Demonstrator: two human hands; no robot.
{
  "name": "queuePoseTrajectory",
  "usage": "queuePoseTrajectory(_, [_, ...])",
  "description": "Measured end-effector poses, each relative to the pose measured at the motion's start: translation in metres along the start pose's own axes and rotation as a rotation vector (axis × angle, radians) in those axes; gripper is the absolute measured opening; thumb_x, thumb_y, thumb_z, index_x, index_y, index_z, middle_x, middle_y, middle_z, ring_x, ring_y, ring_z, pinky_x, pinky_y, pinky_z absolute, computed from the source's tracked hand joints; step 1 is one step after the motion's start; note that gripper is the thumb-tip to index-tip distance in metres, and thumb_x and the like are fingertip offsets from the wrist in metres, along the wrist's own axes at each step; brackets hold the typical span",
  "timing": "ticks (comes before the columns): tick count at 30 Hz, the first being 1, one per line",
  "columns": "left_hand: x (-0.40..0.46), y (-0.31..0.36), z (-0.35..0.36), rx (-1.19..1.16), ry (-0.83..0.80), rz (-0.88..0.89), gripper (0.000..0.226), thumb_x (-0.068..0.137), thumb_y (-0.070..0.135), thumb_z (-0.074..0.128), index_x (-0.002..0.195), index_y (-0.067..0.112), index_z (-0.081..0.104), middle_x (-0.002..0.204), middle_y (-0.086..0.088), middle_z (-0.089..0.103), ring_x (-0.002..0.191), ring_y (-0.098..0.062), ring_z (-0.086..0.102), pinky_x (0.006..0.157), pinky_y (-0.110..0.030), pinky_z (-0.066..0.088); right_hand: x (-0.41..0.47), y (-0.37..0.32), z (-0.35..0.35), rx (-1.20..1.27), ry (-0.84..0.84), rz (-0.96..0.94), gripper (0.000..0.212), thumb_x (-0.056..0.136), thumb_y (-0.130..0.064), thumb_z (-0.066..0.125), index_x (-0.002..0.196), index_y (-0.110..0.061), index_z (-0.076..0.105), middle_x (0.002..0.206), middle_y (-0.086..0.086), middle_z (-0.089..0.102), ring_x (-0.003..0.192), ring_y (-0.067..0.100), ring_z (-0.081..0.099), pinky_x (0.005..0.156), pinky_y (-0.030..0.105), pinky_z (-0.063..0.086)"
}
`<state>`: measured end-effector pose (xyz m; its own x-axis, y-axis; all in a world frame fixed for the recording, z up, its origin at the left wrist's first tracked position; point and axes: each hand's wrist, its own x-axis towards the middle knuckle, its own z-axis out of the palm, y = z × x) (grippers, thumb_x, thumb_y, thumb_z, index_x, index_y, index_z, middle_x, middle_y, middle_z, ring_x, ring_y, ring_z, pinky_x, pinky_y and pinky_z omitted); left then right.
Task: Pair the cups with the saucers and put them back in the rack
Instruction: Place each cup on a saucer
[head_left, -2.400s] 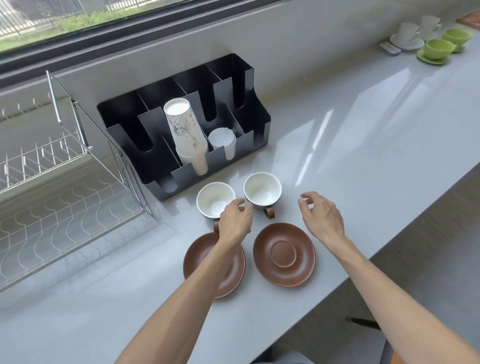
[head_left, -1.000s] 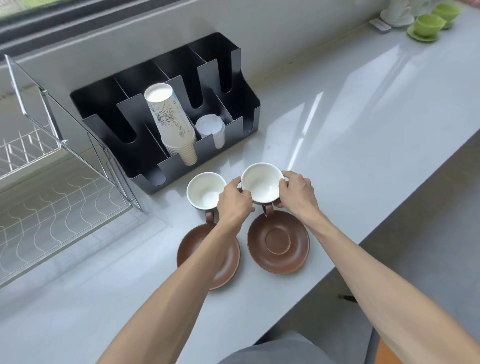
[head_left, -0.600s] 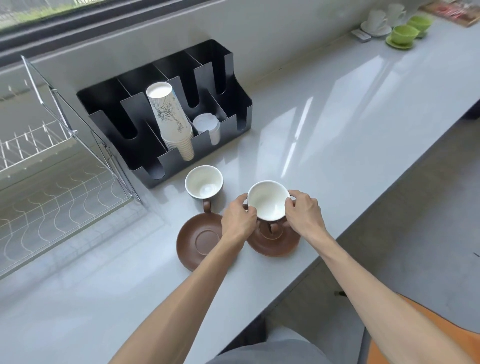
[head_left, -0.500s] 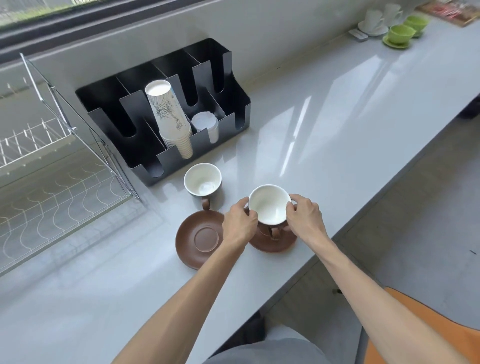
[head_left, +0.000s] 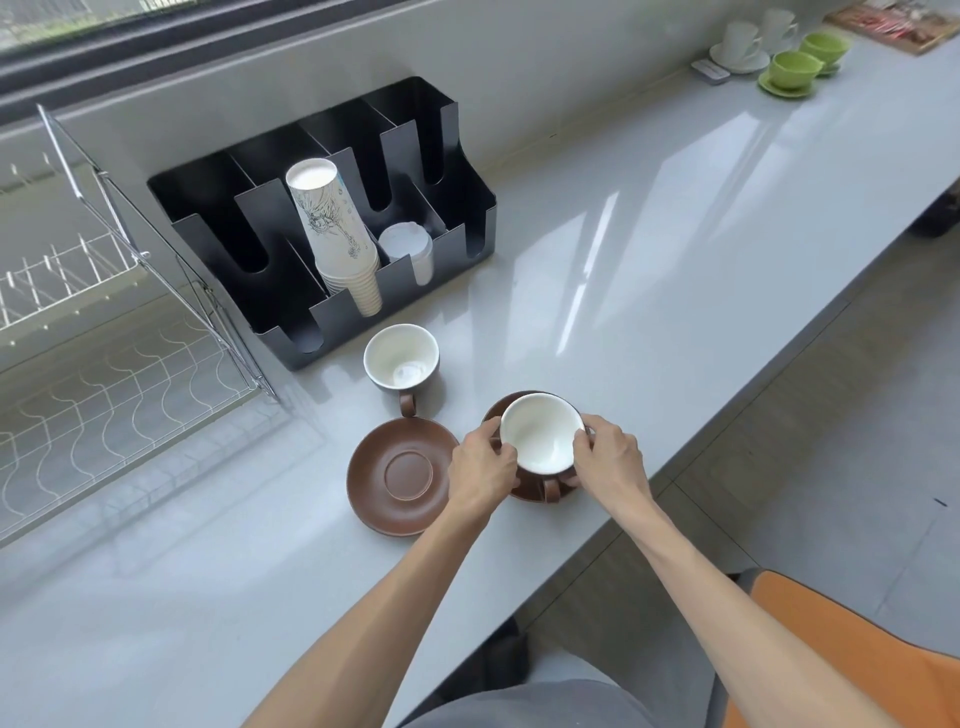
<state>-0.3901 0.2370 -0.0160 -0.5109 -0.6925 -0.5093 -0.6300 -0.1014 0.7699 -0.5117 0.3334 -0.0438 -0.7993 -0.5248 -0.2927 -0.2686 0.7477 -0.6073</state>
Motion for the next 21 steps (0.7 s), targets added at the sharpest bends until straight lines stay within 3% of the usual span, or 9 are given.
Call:
queuePoseTrajectory(5, [0.004,-0.002,0.0,-0.026,0.014,0.001,0.036,0.085,0.009,0.044,0.101,0.034,0.064,0.092,0.002,0.073,0.07,-0.031,0.077,0.083,-0.045,0.062,0.006,0.001,0.004,0.019,-0.027,0.007,0.037,0.095,-0.014,0.038,0.121,-0.012,0.064,0.099,0.015,0.075,0.091,0.042,0.069,0.088,0.046,0.053])
queuePoseTrajectory(12, [0.009,-0.003,0.001,-0.04,0.009,0.009,0.042,0.088,0.012,0.046,0.124,0.023,0.064,0.091,0.008,0.071,0.076,-0.033,0.076,0.083,-0.046,0.062,0.01,0.006,0.005,0.031,-0.042,0.023,0.042,0.093,-0.025,0.034,0.125,-0.019,0.061,0.099,0.01,0.074,0.084,0.04,0.071,0.087,0.047,0.055])
queuePoseTrajectory(17, [0.014,-0.008,-0.004,-0.028,-0.018,-0.022,0.059,0.08,0.027,0.048,0.139,0.027,0.055,0.115,0.0,0.07,0.105,-0.029,0.07,0.091,-0.047,0.059,0.007,0.004,-0.005,-0.131,-0.027,-0.032,0.04,0.1,-0.032,0.036,0.129,-0.018,0.06,0.103,0.01,0.075,0.094,0.04,0.067,0.085,0.044,0.052])
queuePoseTrajectory(21, [0.02,-0.01,-0.019,-0.014,0.015,-0.007,0.065,0.075,0.035,0.046,0.139,0.03,0.053,0.111,0.005,0.072,0.106,-0.03,0.071,0.093,-0.05,0.058,0.006,-0.011,-0.018,-0.297,0.113,-0.092,0.044,0.103,-0.042,0.038,0.135,-0.019,0.058,0.117,0.007,0.074,0.106,0.04,0.066,0.084,0.044,0.049])
